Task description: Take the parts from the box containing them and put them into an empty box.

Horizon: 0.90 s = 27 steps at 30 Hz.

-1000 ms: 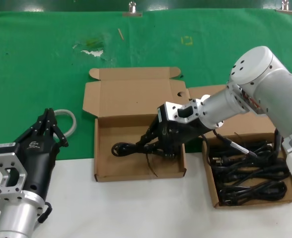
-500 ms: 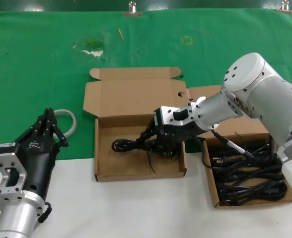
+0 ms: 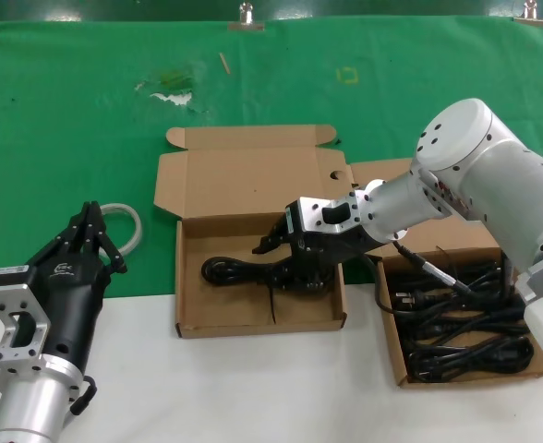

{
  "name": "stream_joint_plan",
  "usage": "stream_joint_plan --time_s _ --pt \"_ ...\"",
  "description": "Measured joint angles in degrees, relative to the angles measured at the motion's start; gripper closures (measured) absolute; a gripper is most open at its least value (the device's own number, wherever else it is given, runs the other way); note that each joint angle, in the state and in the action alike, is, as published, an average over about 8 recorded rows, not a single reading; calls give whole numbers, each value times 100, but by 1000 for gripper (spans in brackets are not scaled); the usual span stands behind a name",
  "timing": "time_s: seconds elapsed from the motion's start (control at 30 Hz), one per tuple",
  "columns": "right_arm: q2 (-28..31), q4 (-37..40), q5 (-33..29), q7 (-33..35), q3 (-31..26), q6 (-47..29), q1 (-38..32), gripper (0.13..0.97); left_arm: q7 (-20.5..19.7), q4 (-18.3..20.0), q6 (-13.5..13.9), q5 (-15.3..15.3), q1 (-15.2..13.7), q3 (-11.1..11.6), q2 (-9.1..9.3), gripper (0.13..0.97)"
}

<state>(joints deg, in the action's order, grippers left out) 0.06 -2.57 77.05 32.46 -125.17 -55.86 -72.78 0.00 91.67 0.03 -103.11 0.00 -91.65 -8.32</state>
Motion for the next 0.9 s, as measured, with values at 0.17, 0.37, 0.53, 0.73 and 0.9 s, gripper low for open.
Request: stream_joint_plan --time_s 0.17,0.37,0.53,0.73,0.9 --pt "0 0 0 0 0 0 0 759 0 0 0 0 0 0 0 941" --pt "0 0 0 0 0 0 0 651 0 0 0 0 0 0 0 941" --pt "0 0 0 0 0 0 0 560 0 0 0 0 0 0 0 941" --pt "0 0 0 0 0 0 0 403 0 0 0 0 0 0 0 938" --pt "0 0 0 0 0 0 0 377 0 0 0 0 0 0 0 923"
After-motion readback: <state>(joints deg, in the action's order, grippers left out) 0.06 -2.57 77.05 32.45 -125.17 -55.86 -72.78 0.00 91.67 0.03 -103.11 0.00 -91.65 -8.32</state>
